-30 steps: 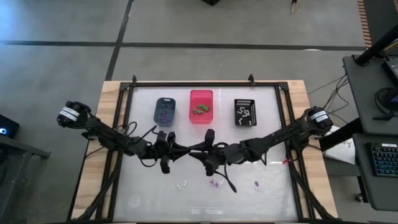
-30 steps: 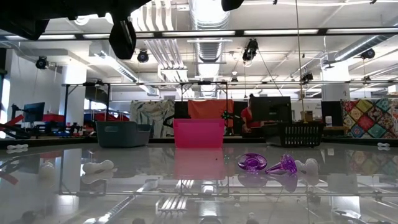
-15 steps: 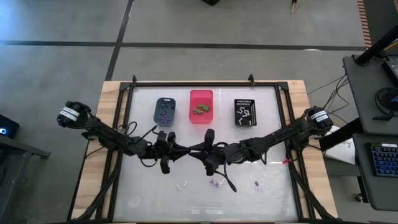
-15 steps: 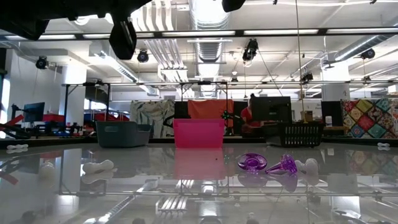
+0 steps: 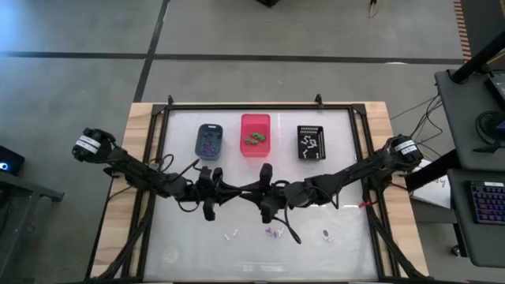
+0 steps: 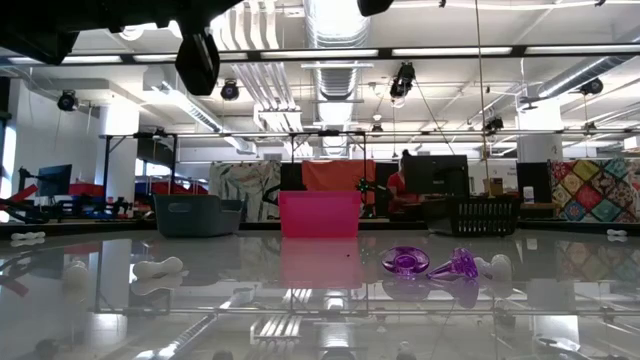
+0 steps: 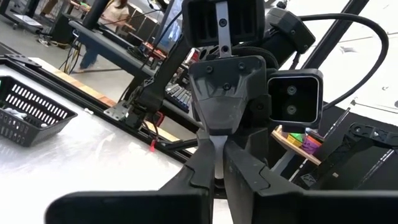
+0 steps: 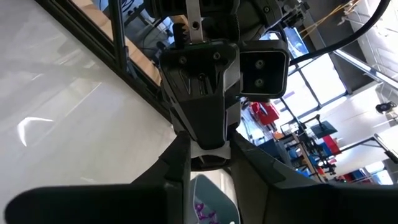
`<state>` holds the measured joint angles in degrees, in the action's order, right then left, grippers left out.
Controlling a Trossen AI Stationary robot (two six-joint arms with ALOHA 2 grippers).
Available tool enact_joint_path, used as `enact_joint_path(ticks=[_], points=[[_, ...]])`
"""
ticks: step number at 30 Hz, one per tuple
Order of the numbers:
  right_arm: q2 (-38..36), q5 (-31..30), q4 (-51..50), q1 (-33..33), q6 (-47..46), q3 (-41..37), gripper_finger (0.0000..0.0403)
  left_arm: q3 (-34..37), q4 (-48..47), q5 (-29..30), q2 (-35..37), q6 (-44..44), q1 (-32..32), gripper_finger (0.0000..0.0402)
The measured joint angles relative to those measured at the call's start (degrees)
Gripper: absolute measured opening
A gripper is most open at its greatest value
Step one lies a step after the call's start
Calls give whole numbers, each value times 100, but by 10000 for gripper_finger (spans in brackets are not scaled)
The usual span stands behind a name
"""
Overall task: Sort Halloween decoration
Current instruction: Put the white bone toy into the black bin
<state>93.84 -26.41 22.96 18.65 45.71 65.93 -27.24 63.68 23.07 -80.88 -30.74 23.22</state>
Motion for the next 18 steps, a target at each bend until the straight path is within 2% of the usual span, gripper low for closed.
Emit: enact_joint_path(ticks=[6, 14, 18], points=[[0, 2, 9, -7, -88, 0, 67, 7, 26, -3, 2, 6, -4, 39], [2, -36, -9, -15, -84, 0, 41, 7, 33, -46, 13, 1, 2, 94], [2, -24, -9, -11, -87, 0, 25, 9, 28, -138, 13, 35, 0, 97]])
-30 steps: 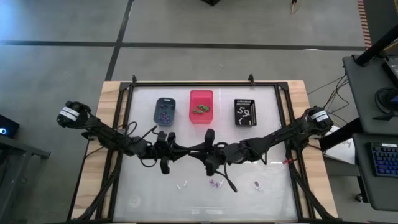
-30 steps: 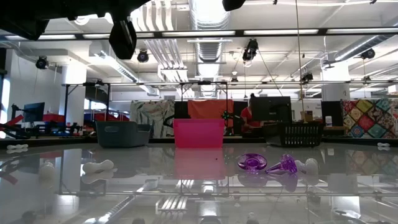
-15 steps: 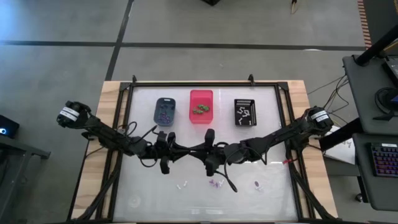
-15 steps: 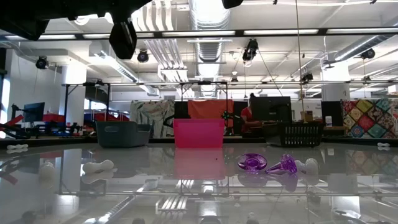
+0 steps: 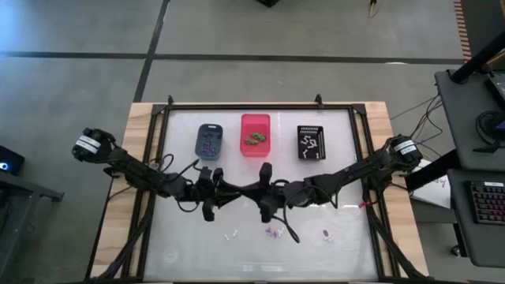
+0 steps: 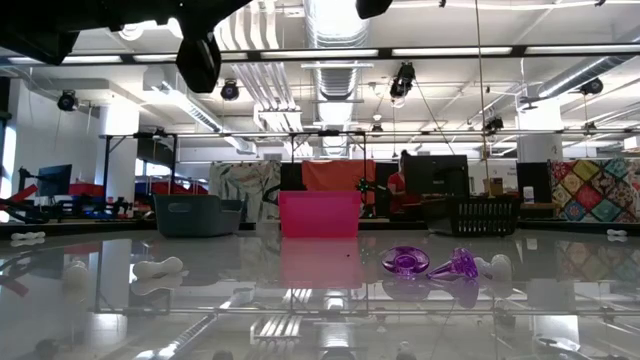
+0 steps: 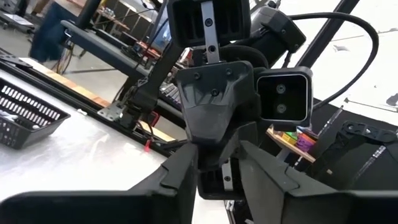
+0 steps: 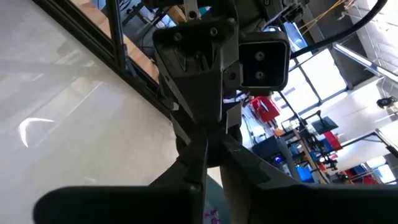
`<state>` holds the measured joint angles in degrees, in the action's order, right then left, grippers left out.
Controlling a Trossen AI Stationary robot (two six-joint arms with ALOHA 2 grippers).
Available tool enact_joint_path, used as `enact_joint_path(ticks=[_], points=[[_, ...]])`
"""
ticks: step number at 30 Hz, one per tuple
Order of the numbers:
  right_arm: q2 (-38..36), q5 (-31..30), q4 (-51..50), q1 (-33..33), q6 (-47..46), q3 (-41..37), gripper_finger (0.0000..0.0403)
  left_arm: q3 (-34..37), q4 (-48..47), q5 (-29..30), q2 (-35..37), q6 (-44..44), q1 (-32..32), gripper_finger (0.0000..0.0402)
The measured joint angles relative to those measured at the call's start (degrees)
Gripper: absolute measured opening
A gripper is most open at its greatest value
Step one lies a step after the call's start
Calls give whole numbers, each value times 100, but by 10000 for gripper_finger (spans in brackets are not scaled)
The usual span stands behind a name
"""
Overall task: Sort Halloween decoration
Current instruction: Put the white bone toy into the black bin
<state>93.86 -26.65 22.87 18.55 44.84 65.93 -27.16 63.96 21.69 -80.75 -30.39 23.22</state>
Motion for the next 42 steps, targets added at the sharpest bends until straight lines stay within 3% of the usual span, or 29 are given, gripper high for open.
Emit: enact_joint_path(ticks=[5, 9, 16, 25, 33, 42], points=[[-1, -14, -203, 4, -320, 0, 16, 44, -272, -12, 75, 9, -26, 59], [-39, -56, -829, -2, -1443, 0, 16, 70, -1014, -61, 369, 11, -20, 39], [-7, -4, -1936, -72, -3693, 0, 17, 70, -2962, -5, 820, 447, -13, 37], [0, -44, -2594, -103, -4428, -9, 17, 61, -5547, 1032, 542, -581, -13, 63], [-2, -42, -2559, -144, -4445, -9, 18, 14, -5455, 1374, -249, -415, -13, 117], [-2, -38, -2566, -197, -4484, -24, 18, -169, -4407, 1534, -1327, -500, -24, 160]])
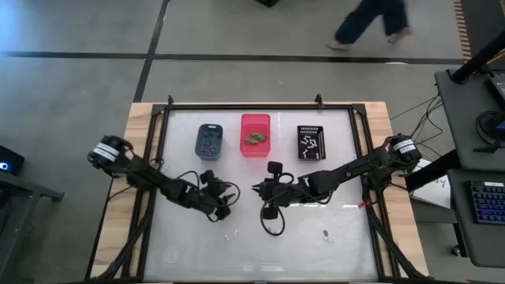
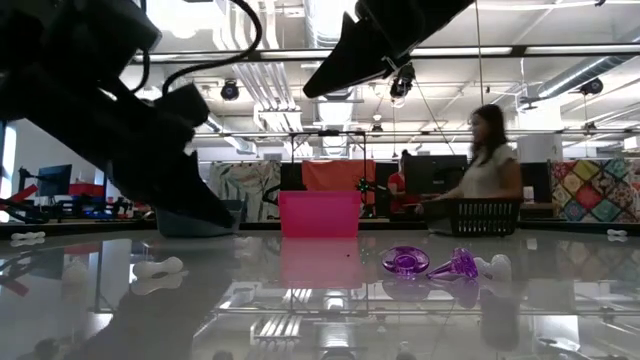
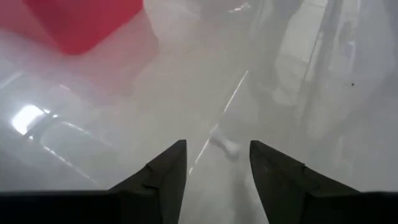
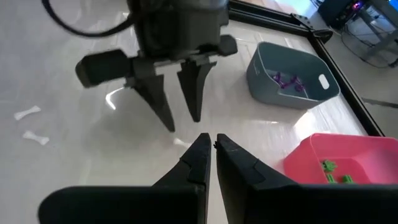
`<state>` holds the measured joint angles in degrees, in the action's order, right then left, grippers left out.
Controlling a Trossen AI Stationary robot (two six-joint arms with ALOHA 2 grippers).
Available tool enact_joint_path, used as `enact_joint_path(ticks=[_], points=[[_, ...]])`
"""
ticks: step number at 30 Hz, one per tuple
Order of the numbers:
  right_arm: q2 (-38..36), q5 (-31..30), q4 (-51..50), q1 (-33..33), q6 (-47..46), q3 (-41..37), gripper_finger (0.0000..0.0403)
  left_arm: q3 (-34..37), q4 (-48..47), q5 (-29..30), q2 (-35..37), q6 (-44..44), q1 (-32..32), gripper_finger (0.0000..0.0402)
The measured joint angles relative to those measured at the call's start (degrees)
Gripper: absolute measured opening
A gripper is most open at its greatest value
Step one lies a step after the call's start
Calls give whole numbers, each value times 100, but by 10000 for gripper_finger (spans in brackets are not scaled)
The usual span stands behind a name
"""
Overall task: Sort Halloween decoration
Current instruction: Put the white bone toy into the black bin
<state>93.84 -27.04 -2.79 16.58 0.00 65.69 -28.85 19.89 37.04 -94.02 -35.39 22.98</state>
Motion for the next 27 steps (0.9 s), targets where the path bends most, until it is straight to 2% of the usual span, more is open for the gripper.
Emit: enact_joint_path(ticks=[4, 10, 19, 23, 27], points=[[0, -1, 2, -13, 2, -9, 18, -115, 438, 6, -409, -53, -7, 164], [0, -1, 2, -13, 13, -13, 18, -272, 452, 189, -839, -277, -24, 165], [0, -1, 0, -13, 21, -24, 18, -273, 257, 228, -892, -391, -17, 162], [0, 0, -11, -13, 20, -35, 18, -283, -84, 205, -880, -541, -17, 138], [0, 1, -39, -13, 22, -37, 18, -279, -282, 219, -880, -665, -11, 79]])
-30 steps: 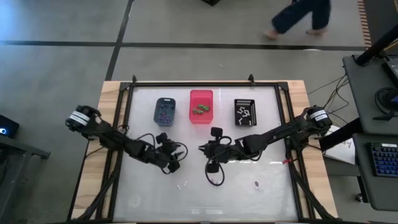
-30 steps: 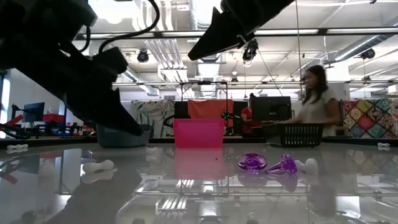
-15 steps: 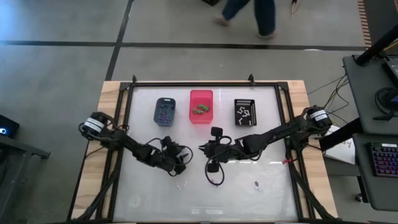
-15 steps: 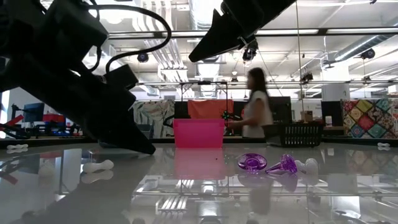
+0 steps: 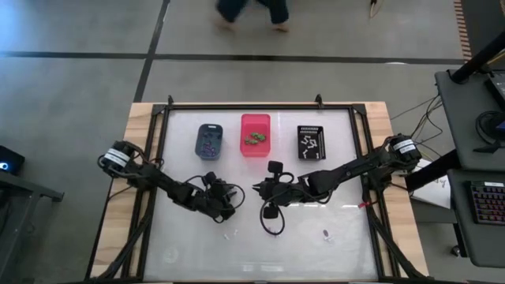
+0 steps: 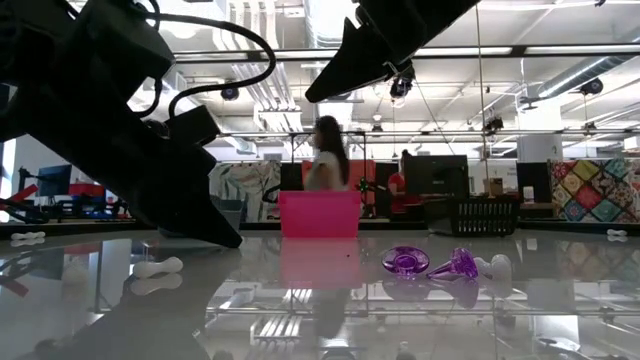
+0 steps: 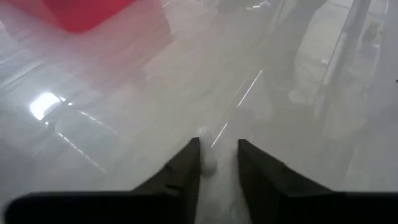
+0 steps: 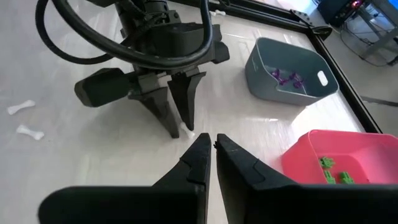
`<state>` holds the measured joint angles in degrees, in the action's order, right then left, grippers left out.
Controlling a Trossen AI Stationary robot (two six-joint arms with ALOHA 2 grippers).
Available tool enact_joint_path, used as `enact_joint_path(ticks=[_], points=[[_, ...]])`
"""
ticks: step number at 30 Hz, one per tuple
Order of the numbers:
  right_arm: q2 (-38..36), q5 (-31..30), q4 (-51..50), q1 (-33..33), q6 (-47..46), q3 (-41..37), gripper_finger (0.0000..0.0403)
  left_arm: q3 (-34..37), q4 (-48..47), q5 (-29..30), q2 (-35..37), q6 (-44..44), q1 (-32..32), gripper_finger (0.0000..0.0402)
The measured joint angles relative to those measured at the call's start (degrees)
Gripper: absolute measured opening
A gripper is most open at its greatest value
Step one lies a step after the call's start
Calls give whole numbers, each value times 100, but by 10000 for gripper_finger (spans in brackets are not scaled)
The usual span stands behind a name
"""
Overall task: Sort Halloween decoration
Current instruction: Put the white bone toy into the black bin
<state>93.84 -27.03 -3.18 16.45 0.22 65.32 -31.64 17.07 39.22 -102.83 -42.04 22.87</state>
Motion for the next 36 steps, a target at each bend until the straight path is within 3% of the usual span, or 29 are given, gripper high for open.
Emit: enact_joint_path(ticks=[4, 12, 22, 28, 36], points=[[0, 1, 68, 0, 54, 0, 18, 13, -36, 30, 0, -8, -2, 12], [0, 0, 192, 0, 71, 0, 18, 44, -134, -181, 361, 222, 38, 3], [0, 80, 845, 0, 438, 0, 18, 308, -62, -529, 2102, 1376, 145, 1], [0, 439, 983, 0, 675, -4, 18, 622, 519, -470, 3411, 2143, 363, 0], [-2, 966, 2914, 0, 1519, -517, 17, 1288, 2747, -440, 4011, 3225, 846, 0]])
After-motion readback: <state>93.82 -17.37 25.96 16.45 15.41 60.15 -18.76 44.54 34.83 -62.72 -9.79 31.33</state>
